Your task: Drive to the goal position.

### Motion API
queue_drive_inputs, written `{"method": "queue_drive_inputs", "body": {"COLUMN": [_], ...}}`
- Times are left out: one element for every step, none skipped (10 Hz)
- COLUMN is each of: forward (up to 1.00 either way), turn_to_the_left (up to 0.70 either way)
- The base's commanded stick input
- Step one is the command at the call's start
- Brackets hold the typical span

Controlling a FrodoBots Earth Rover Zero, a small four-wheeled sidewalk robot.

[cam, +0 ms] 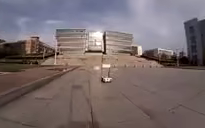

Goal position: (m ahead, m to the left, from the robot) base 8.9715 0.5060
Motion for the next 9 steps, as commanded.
{"method": "queue_drive_inputs", "body": {"forward": [0.7, 0.7, 0.7, 0.7, 0.7, 0.7, 0.7, 0.7, 0.7], "turn_to_the_left": [-0.12, -0.12, -0.12, -0.12, -0.12, -0.12, -0.12, -0.12, -0.12]}}
